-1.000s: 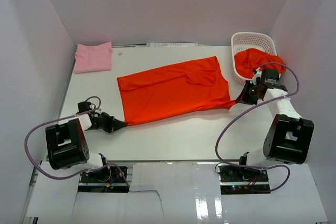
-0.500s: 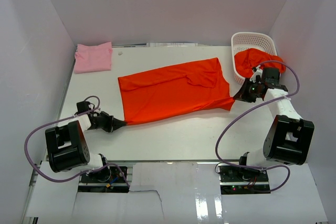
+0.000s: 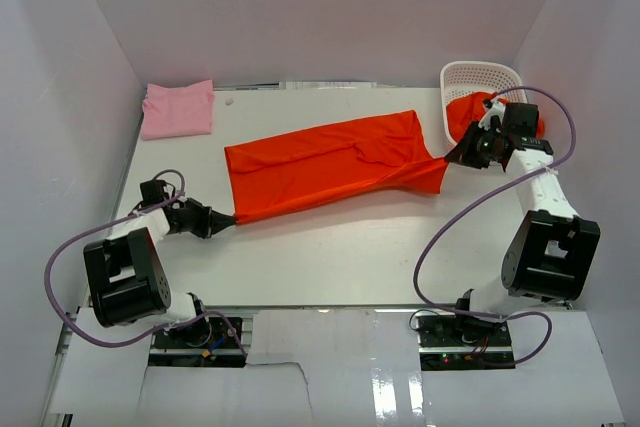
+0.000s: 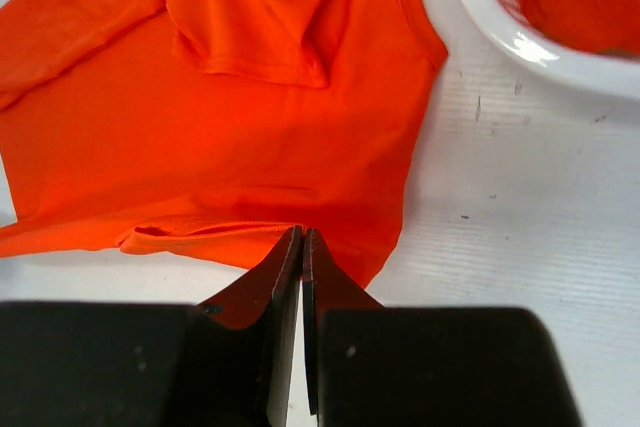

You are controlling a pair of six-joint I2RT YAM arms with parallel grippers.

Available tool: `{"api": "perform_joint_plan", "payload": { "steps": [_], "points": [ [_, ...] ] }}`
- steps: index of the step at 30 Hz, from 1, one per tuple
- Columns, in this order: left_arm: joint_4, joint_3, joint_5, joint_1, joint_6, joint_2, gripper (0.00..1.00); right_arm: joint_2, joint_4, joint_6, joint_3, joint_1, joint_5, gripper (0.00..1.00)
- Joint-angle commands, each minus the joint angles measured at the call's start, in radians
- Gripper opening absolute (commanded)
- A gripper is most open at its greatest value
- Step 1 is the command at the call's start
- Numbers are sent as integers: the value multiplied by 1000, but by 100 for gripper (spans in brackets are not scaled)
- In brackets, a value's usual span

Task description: Fold and stack the t-shirts

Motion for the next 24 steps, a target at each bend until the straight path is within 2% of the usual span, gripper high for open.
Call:
{"api": "perform_joint_plan", "payload": {
  "steps": [1, 24],
  "points": [
    [5, 52, -14, 9, -14, 7, 0, 37, 18, -10, 84, -2, -11, 8],
    [11, 343, -58, -21, -37, 251, 0, 390, -21, -54, 436, 116, 12, 8]
  ]
}}
